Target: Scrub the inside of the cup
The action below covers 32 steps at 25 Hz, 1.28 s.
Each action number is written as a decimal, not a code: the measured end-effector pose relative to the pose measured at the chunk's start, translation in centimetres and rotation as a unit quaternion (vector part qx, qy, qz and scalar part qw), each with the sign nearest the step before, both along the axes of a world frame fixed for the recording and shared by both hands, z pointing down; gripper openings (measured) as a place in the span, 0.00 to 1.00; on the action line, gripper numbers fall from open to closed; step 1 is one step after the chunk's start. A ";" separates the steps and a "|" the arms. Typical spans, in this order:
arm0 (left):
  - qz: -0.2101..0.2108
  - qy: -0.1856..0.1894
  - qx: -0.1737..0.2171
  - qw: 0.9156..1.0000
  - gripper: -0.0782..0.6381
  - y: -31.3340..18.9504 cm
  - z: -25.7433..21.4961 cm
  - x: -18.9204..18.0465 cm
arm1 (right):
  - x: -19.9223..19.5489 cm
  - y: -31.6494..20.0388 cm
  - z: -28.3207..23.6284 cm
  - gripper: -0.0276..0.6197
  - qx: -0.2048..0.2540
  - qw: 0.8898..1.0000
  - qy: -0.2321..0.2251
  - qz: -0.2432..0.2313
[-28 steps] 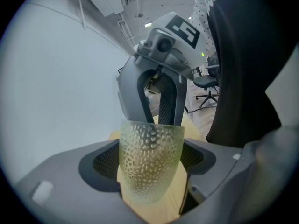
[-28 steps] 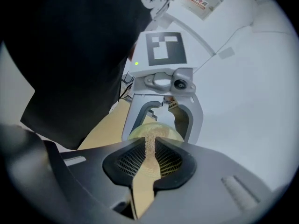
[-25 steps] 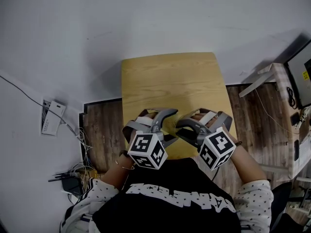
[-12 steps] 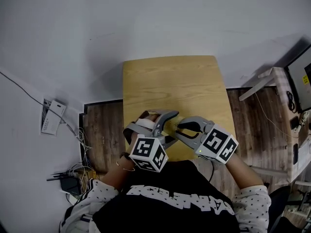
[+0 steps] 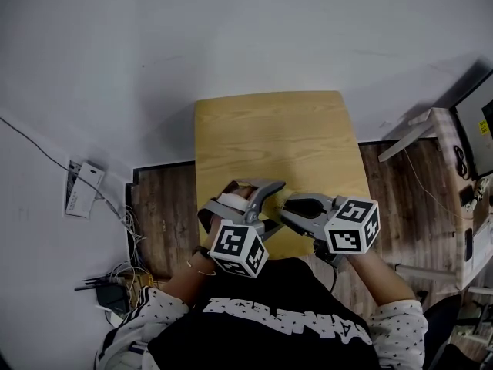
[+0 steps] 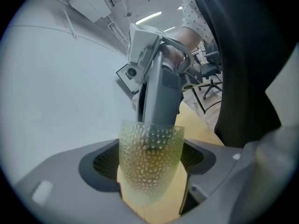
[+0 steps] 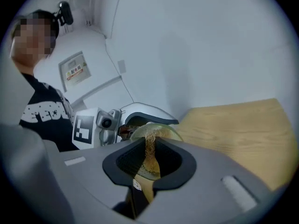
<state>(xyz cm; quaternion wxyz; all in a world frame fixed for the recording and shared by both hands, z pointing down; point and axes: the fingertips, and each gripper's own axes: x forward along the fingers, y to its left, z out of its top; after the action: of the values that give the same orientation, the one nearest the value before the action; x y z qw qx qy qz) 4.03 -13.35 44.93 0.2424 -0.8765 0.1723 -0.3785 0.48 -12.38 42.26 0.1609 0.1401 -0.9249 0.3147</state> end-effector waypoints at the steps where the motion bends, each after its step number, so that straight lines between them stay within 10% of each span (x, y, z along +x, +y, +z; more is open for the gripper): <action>1: 0.001 0.001 0.003 1.000 0.64 0.0 0.0 0.1 | 0.1 -0.1 -0.1 0.15 -0.018 1.000 -0.015 0.010; 10: 0.007 0.016 -0.010 1.000 0.64 -0.3 1.0 0.5 | 1.3 -0.5 0.1 0.16 -0.065 0.995 -0.055 0.058; 32: 0.004 0.043 -0.068 0.997 0.64 -0.8 4.0 1.4 | 1.2 -0.2 1.6 0.16 -0.005 0.997 0.017 0.070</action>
<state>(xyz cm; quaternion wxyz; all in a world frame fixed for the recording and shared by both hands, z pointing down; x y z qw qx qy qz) 5.43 -14.17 48.94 0.1764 -0.9072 0.1527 -0.3502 1.67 -12.62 43.88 0.1548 0.2093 -0.9084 0.3271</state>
